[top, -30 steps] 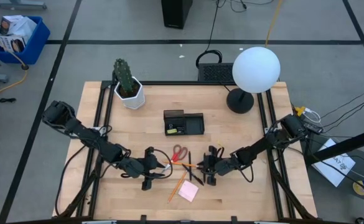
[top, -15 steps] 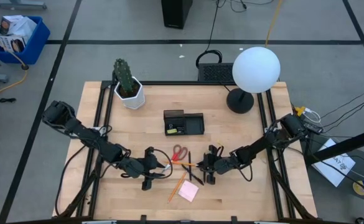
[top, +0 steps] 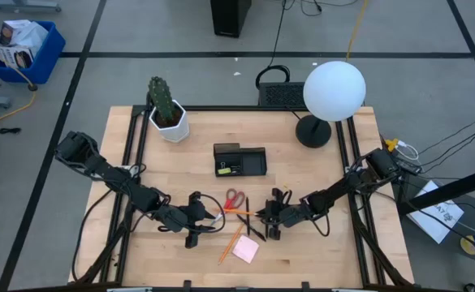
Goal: Pick and place office supplies into organizer
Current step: Put the top orange pencil into the top left of the desk organizer
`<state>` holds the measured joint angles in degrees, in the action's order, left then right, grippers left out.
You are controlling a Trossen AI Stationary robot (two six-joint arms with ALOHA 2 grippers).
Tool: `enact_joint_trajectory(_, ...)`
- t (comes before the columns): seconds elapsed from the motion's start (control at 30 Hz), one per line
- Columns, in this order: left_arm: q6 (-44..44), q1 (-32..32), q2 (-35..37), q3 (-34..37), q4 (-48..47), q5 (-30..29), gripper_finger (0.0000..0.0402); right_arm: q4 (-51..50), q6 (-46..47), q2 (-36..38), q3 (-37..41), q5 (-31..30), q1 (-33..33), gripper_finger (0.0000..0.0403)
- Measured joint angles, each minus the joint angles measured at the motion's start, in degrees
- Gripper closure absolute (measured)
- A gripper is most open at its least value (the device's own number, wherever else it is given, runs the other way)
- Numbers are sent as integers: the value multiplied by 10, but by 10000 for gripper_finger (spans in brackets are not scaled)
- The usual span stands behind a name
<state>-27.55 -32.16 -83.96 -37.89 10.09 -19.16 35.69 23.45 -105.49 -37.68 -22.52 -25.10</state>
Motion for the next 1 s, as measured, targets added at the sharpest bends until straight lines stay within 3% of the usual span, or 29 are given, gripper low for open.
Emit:
enact_joint_trajectory(0.27, 7, 18, 0, 0, 0, 6, 231, -73, -46, 24, -54, 0, 0, 389)
enact_joint_trajectory(0.5, 25, 68, -1, -21, -77, 110, 231, -267, -47, 29, -155, -3, -1, 389)
enact_joint_trajectory(0.83, 87, 102, -1, -104, -249, 130, 231, -310, -96, 29, -220, -14, -8, 389)
enact_joint_trajectory(1.0, 95, 104, 0, -113, -255, 160, 231, -305, -100, 29, -220, -14, -10, 389)
